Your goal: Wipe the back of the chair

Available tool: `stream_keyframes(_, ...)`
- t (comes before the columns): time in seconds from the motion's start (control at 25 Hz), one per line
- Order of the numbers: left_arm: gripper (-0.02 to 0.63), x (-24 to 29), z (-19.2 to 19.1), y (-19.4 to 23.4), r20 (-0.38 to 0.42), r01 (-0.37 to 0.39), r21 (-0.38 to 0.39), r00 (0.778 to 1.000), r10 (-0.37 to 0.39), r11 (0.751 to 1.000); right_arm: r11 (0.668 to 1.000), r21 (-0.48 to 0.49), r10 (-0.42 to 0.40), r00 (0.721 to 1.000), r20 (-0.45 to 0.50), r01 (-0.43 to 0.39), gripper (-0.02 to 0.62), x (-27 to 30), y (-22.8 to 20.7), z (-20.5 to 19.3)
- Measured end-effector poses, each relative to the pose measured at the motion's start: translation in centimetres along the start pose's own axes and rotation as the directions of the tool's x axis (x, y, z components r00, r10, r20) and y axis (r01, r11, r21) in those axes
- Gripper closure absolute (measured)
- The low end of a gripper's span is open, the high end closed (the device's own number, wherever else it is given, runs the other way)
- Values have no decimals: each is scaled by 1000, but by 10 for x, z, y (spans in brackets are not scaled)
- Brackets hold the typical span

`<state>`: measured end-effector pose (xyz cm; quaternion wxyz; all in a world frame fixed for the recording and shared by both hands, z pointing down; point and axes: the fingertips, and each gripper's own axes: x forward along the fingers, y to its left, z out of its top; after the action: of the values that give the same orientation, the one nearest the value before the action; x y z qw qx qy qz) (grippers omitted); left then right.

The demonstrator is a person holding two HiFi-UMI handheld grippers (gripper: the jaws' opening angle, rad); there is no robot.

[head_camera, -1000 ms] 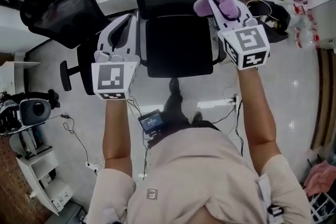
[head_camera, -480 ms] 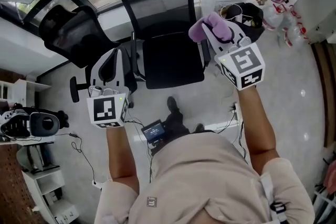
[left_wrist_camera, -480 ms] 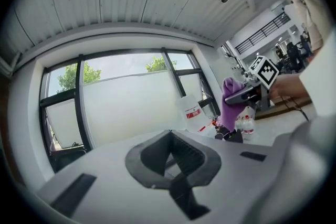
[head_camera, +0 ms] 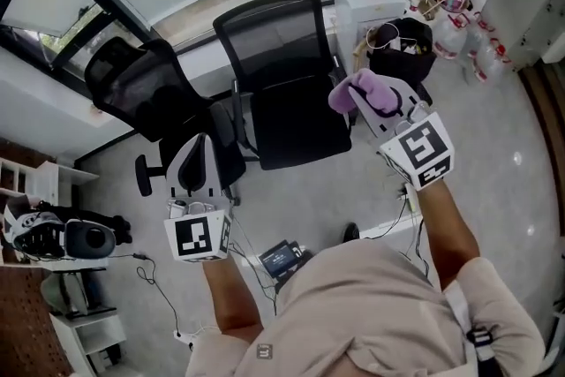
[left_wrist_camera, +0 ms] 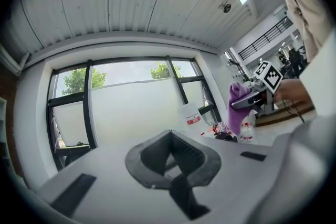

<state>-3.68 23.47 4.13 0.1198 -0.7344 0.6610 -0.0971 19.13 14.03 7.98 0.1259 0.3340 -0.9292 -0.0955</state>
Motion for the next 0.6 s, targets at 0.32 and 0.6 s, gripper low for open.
stream_keyframes(0.32,600,-67,-41,17,-41,84,-68,995,-86,994,999,40,-6,1000,-8,6,581,-30,82,11)
stream_keyframes(0.6,600,-103,-59,25,-50,132,-95,989,-137,987,998,51,-28,998,-50,31,582,-44,125,8)
